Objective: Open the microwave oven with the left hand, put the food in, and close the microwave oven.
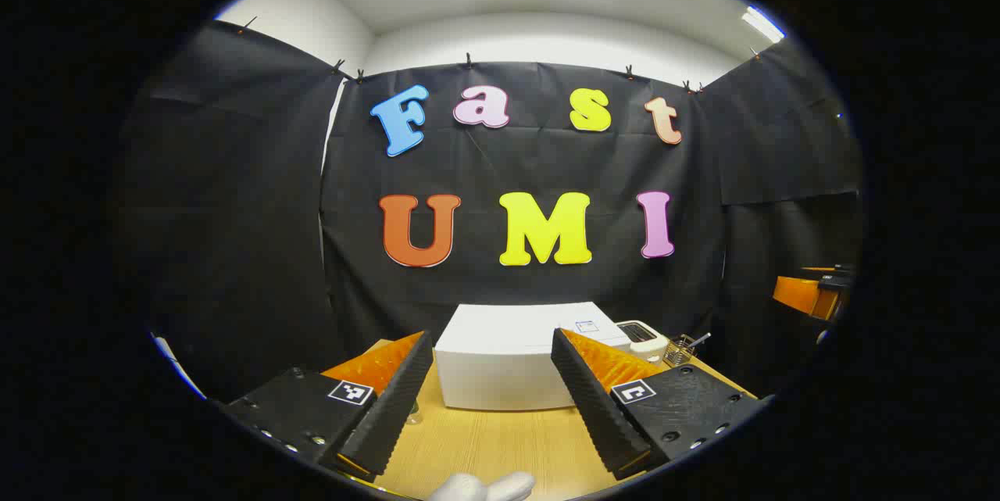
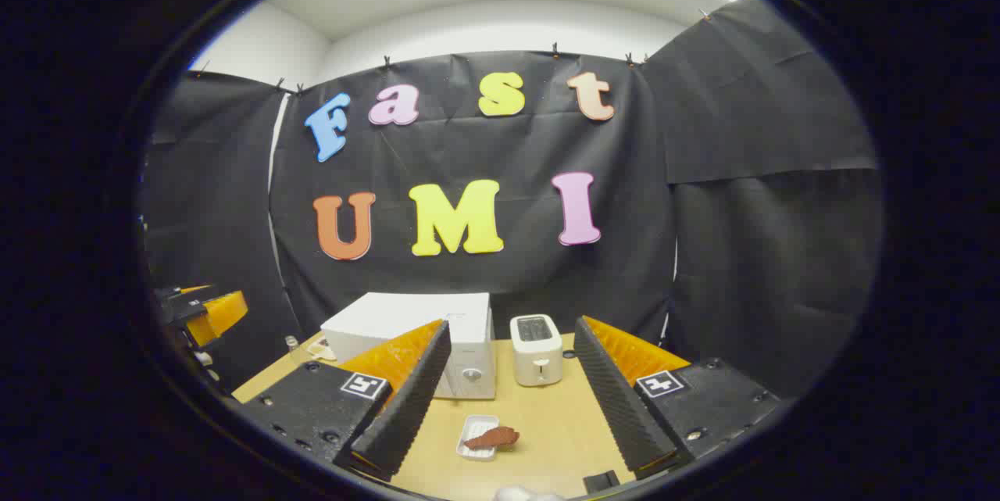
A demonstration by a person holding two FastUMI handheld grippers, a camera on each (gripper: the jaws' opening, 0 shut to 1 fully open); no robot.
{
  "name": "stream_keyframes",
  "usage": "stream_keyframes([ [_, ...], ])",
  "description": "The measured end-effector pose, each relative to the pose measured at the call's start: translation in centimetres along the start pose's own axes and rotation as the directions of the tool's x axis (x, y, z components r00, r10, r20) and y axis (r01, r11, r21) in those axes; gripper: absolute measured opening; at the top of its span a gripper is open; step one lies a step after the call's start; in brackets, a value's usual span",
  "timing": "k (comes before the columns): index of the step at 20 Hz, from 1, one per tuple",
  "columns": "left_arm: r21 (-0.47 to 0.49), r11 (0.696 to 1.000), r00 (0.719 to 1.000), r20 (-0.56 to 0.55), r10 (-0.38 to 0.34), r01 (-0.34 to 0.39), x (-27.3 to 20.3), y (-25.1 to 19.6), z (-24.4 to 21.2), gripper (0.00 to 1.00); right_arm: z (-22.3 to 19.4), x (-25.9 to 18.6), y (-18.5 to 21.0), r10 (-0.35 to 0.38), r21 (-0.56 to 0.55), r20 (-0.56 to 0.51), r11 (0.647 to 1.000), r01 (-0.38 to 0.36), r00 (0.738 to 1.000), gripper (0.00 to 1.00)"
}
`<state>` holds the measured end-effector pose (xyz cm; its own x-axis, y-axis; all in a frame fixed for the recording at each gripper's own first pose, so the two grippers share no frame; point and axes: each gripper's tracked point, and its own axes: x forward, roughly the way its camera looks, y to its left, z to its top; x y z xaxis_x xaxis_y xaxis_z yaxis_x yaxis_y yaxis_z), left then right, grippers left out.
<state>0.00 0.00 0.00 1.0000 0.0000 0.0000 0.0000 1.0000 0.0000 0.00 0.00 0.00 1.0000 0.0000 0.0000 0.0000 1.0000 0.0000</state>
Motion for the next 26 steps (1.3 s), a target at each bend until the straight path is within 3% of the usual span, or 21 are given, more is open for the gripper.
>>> stream_keyframes([
  [10, 0.02, 1.0, 1.0, 0.007, -0.004, 0.004, 2.0, -0.5, -0.1, 0.94, 0.3, 1.4, 0.0, 0.016, -0.032, -0.019, 0.999, -0.017, 1.0, 1.0],
  [11, 0.021, 1.0, 1.0, 0.008, -0.002, 0.002, 2.4, -0.8, -0.3, 0.95, 0.5, 1.6, -0.2, 0.017, -0.032, -0.019, 0.999, -0.017, 1.0, 0.91],
  [12, 0.023, 1.0, 1.0, 0.006, -0.002, 0.002, 2.7, -0.9, -0.5, 0.95, 0.6, 1.9, -0.4, 0.017, -0.031, -0.015, 0.999, -0.017, 1.0, 1.0],
  [13, 0.023, 1.0, 1.0, 0.004, -0.004, 0.004, 3.2, -1.2, -0.7, 0.94, 0.7, 2.1, -0.8, 0.014, -0.031, -0.015, 0.999, -0.014, 1.0, 1.0],
  [14, 0.024, 1.0, 1.0, 0.0, -0.007, 0.007, 3.7, -1.6, -1.1, 0.94, 0.8, 2.4, -1.2, 0.01, -0.03, -0.016, 0.999, -0.01, 1.0, 0.91],
  [15, 0.024, 1.0, 1.0, 0.0, -0.013, 0.013, 4.3, -2.1, -1.6, 0.95, 1.0, 2.6, -1.6, 0.003, -0.03, -0.018, 1.0, -0.004, 1.0, 1.0],
  [16, 0.027, 1.0, 1.0, 0.007, -0.014, 0.014, 4.9, -2.6, -2.1, 0.95, 1.0, 2.7, -2.1, 0.003, -0.03, -0.021, 1.0, -0.003, 1.0, 1.0],
  [26, 0.002, 0.994, 0.991, -0.077, -0.108, 0.108, 13.0, -12.5, -15.0, 0.94, 2.1, 3.0, -8.3, -0.076, -0.081, -0.062, 0.994, 0.071, 0.995, 1.0],
])
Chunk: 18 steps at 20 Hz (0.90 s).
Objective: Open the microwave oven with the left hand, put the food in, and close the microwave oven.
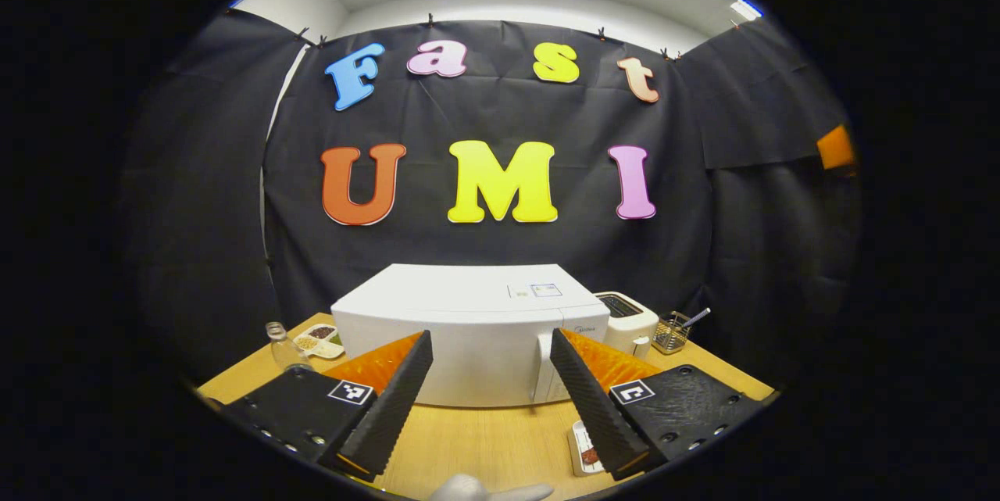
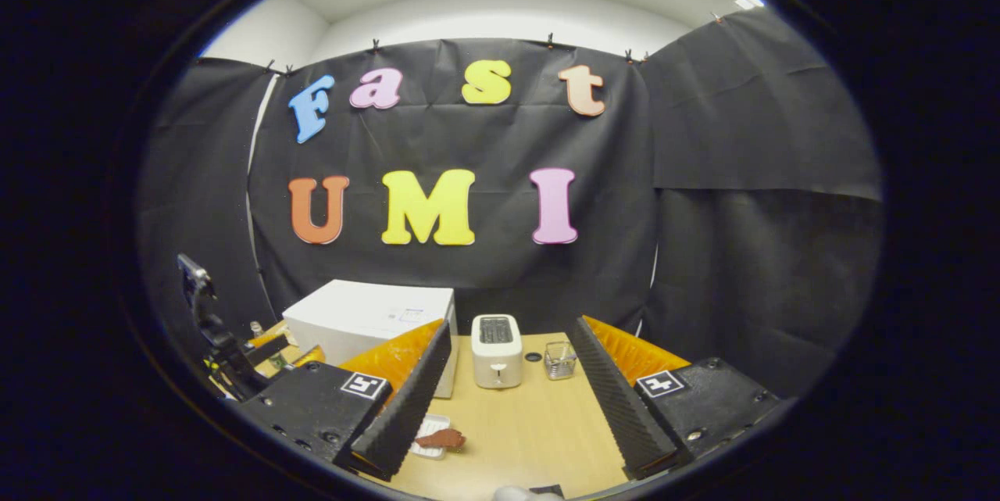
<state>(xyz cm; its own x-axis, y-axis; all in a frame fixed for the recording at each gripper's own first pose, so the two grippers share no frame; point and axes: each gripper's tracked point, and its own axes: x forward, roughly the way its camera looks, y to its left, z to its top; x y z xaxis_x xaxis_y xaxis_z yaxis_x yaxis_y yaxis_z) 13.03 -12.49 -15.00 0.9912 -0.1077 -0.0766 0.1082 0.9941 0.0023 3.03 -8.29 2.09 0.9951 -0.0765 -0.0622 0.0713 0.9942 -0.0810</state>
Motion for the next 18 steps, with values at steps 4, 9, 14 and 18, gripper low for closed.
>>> stream_keyframes([
  [4, -0.001, 1.0, 0.998, -0.058, -0.013, 0.013, 4.4, -3.5, -4.5, 0.94, -0.9, -0.1, -2.4, -0.032, -0.029, -0.037, 0.999, 0.031, 0.999, 1.0],
  [9, 0.023, 1.0, 0.998, -0.064, 0.002, -0.001, 10.6, -5.5, -7.3, 0.95, -3.9, 0.3, -5.5, -0.069, -0.011, -0.14, 0.998, 0.068, 0.988, 0.92],
  [14, 0.006, 1.0, 0.994, -0.112, 0.012, -0.011, 13.4, -6.1, -9.8, 0.83, -4.3, 1.0, -8.0, -0.095, -0.024, -0.169, 0.995, 0.093, 0.981, 1.0],
  [18, -0.033, 0.999, 0.994, -0.107, 0.015, -0.018, 14.7, -5.9, -10.3, 0.4, -4.7, 1.5, -8.5, -0.091, -0.026, -0.188, 0.996, 0.087, 0.978, 0.92],
])
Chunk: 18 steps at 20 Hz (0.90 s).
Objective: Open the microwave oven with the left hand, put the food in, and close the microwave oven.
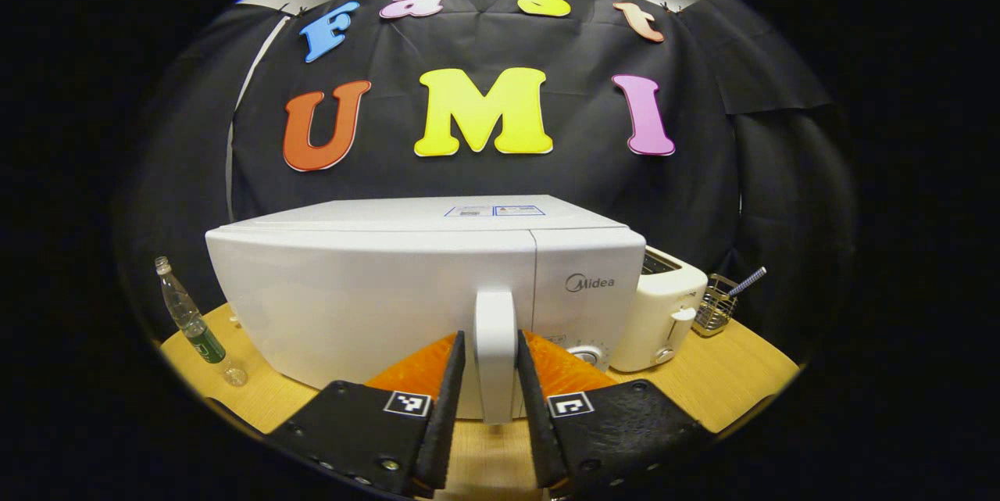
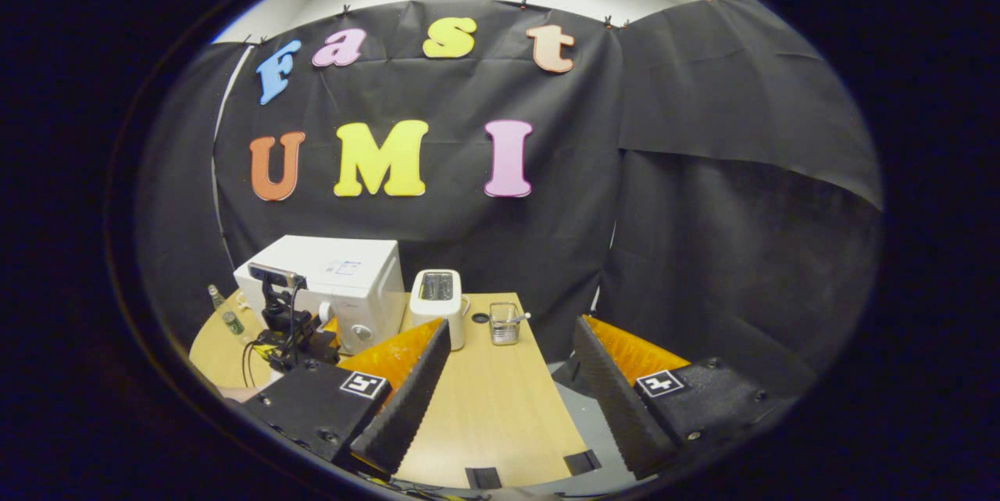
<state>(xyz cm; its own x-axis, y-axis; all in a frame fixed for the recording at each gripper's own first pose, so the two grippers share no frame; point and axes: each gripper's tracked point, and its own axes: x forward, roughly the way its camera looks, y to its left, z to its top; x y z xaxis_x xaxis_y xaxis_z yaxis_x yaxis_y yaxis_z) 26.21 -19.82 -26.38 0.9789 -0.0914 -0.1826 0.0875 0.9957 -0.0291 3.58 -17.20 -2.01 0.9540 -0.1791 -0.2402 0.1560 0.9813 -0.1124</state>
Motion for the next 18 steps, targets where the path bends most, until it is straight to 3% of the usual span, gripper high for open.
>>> stream_keyframes([
  [1, -0.018, 1.0, 1.0, -0.001, -0.008, 0.008, 0.1, -0.3, 0.0, 0.24, 0.0, 0.1, 0.1, 0.006, 0.005, -0.002, 1.0, -0.006, 1.0, 1.0],
  [2, -0.013, 1.0, 1.0, 0.004, -0.009, 0.009, -0.3, -0.4, 0.2, 0.27, 0.0, 0.2, 0.1, 0.011, 0.009, -0.003, 1.0, -0.011, 1.0, 1.0],
  [4, 0.008, 1.0, 1.0, 0.007, -0.002, 0.002, -0.2, 0.1, 0.2, 0.23, 0.0, 0.4, 0.1, 0.015, 0.017, 0.003, 1.0, -0.015, 1.0, 1.0],
  [5, 0.016, 1.0, 1.0, 0.007, -0.005, 0.005, -0.1, 0.1, 0.1, 0.19, 0.0, 0.5, 0.2, 0.019, 0.015, 0.005, 1.0, -0.019, 1.0, 1.0],
  [6, 0.011, 1.0, 1.0, 0.004, -0.011, 0.011, -0.3, 0.0, 0.1, 0.08, -0.1, 0.4, 0.2, 0.018, 0.014, 0.005, 1.0, -0.018, 1.0, 1.0],
  [7, 0.012, 1.0, 1.0, -0.003, -0.021, 0.021, -0.3, 0.0, 0.0, 0.15, 0.0, 0.4, 0.3, 0.022, 0.017, 0.01, 1.0, -0.022, 1.0, 1.0],
  [9, 0.031, 0.999, 0.999, -0.015, -0.034, 0.034, -0.5, 0.0, -0.1, 0.16, -0.2, 0.3, 0.5, 0.027, 0.023, 0.007, 0.999, -0.027, 1.0, 1.0],
  [10, 0.04, 0.998, 0.999, -0.029, -0.039, 0.04, -0.5, 0.0, -0.5, 0.16, -0.4, 0.3, 0.6, 0.031, 0.028, 0.004, 0.999, -0.031, 1.0, 0.92],
  [11, 0.037, 0.998, 0.998, -0.042, -0.045, 0.047, -0.6, 0.0, -0.7, 0.13, -0.4, 0.4, 0.7, 0.031, 0.038, 0.003, 0.999, -0.031, 1.0, 1.0],
  [12, 0.04, 0.998, 0.998, -0.034, -0.05, 0.051, -0.6, 0.0, -0.3, 0.14, -0.3, 0.4, 0.9, 0.038, 0.05, 0.008, 0.998, -0.039, 0.999, 0.92],
  [13, 0.042, 0.998, 0.997, -0.055, -0.051, 0.053, -0.7, 0.0, -0.6, 0.13, -0.3, 0.5, 1.2, 0.043, 0.058, 0.003, 0.997, -0.043, 0.999, 1.0],
  [18, 0.082, 0.992, 0.995, -0.032, -0.096, 0.098, -6.2, 1.0, -1.4, 0.14, -0.7, 0.5, 3.3, 0.075, 0.038, 0.016, 0.996, -0.076, 0.997, 1.0],
])
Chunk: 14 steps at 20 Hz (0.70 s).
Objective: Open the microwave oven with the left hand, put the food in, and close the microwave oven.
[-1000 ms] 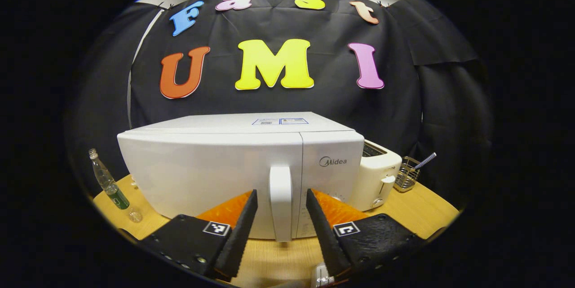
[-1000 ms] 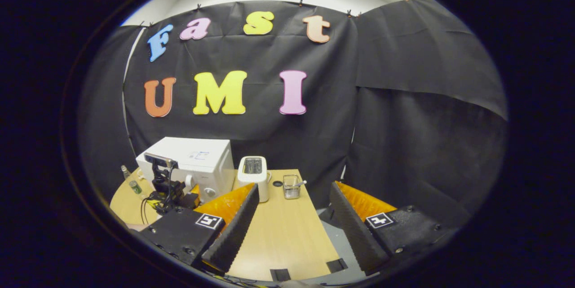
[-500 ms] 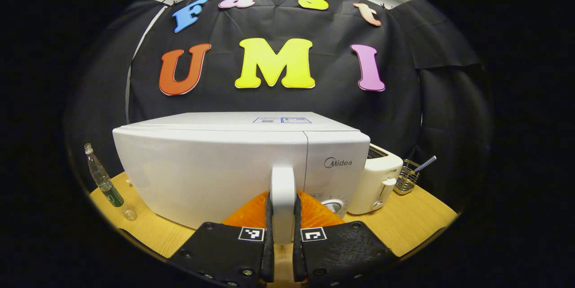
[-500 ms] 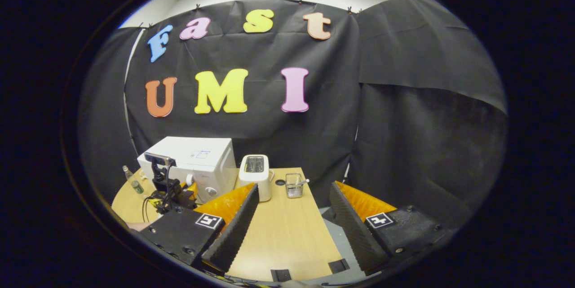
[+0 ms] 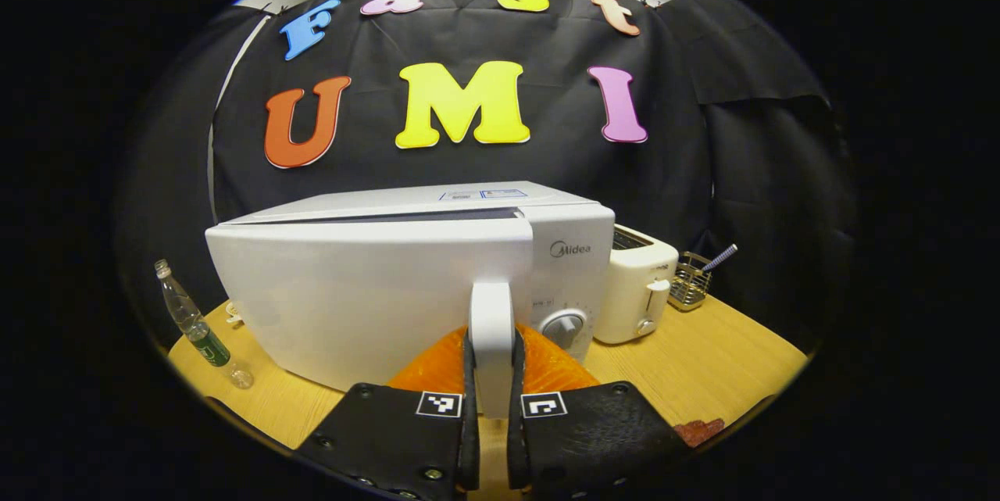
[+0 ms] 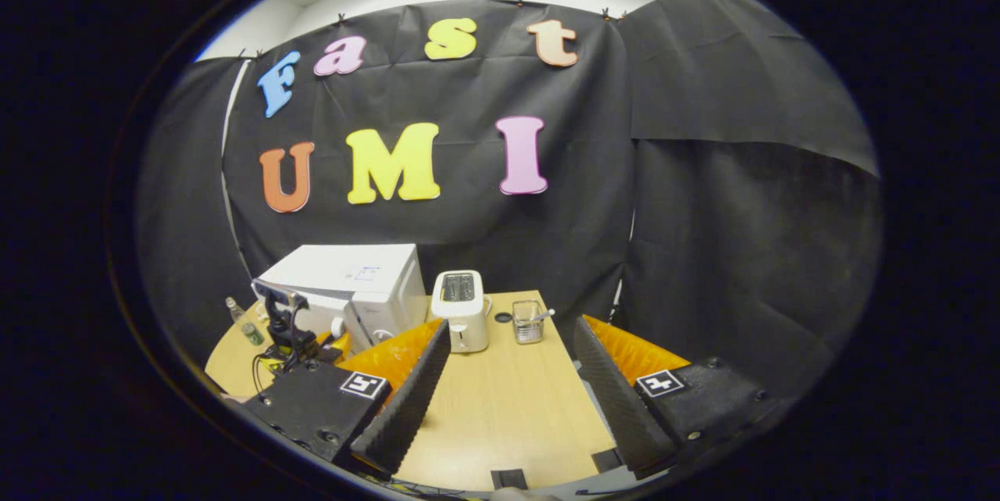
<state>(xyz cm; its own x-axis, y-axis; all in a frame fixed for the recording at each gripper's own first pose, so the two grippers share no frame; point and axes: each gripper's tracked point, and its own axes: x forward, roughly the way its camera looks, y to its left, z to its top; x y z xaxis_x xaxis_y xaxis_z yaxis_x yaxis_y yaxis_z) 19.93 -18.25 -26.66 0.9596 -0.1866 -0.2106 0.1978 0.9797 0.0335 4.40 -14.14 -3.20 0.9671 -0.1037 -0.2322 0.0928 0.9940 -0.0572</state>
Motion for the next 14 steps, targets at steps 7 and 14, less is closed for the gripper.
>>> stream_keyframes([
  [7, 0.013, 1.0, 0.999, -0.045, -0.027, 0.028, -8.7, 3.1, -1.8, 0.14, -1.0, 0.8, 5.0, 0.08, -0.041, -0.012, 0.996, -0.08, 0.997, 1.0],
  [14, 0.045, 0.998, 0.995, -0.089, 0.053, -0.049, -13.9, 7.3, -2.9, 0.34, -2.2, 1.1, 9.3, 0.139, -0.064, -0.016, 0.988, -0.14, 0.99, 1.0],
])
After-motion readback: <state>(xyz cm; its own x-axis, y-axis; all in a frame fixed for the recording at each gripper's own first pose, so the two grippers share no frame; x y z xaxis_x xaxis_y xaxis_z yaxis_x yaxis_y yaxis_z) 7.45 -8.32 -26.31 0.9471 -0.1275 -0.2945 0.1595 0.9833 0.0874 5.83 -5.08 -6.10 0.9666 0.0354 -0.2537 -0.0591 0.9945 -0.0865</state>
